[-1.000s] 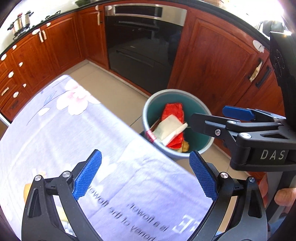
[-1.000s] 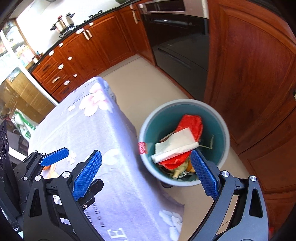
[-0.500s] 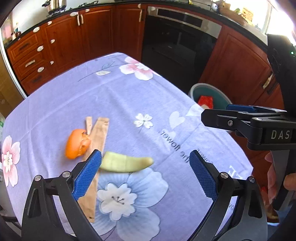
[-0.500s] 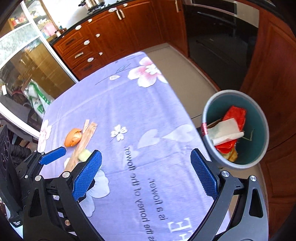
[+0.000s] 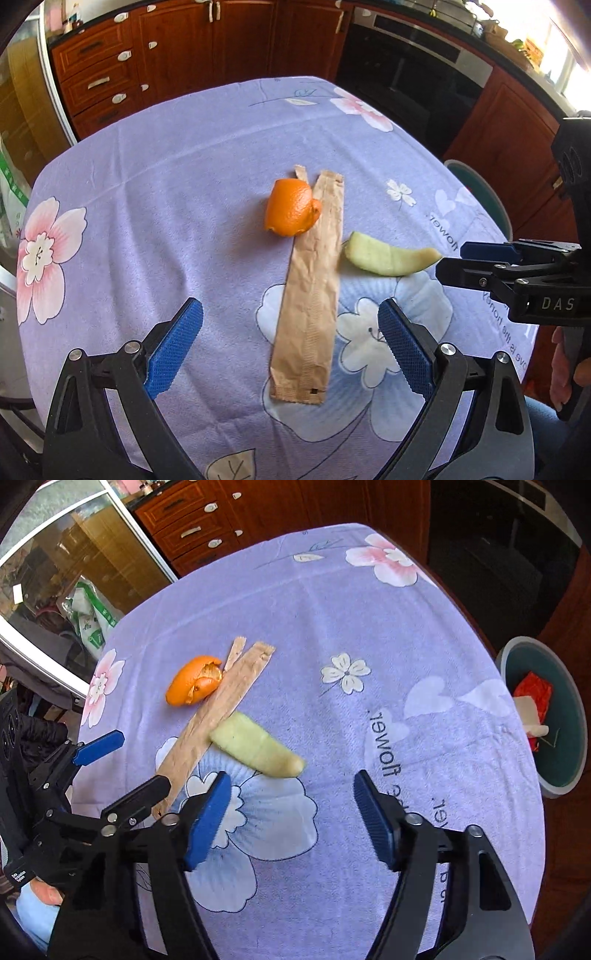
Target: Collect trash
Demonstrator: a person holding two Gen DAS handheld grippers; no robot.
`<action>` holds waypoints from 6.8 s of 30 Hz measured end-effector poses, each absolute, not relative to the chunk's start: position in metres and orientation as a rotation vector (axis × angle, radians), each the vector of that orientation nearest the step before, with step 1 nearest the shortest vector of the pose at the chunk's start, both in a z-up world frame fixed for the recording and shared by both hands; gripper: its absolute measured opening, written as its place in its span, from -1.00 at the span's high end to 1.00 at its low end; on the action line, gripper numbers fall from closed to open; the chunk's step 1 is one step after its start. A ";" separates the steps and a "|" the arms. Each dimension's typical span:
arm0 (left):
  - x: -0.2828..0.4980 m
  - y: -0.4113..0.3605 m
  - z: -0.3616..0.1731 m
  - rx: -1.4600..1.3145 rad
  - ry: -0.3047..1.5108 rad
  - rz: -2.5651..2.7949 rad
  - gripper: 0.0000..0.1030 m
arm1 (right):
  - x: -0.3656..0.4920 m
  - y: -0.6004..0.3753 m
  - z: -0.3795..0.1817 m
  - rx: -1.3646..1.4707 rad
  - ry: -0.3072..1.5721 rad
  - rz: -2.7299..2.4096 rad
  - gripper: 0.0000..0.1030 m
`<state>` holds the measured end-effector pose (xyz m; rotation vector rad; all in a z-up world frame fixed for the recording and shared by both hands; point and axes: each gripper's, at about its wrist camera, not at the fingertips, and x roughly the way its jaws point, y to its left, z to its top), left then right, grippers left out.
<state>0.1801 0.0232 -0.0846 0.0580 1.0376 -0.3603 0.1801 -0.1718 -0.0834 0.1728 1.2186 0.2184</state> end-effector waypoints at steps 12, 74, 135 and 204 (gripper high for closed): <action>0.193 0.038 -0.098 0.046 1.060 -0.373 -0.86 | 0.191 -0.159 -0.101 0.190 1.223 0.208 0.47; 0.203 -0.095 -0.020 0.208 0.915 -0.439 0.63 | 0.185 -0.268 -0.011 0.207 0.892 0.153 0.84; 0.258 -0.363 -0.097 0.331 1.075 -0.664 -0.91 | 0.214 -0.503 -0.069 0.334 0.953 -0.152 -0.69; 0.072 -0.170 -0.015 0.193 0.910 -0.415 -0.92 | 0.001 -0.347 -0.013 0.005 1.028 -0.199 -0.87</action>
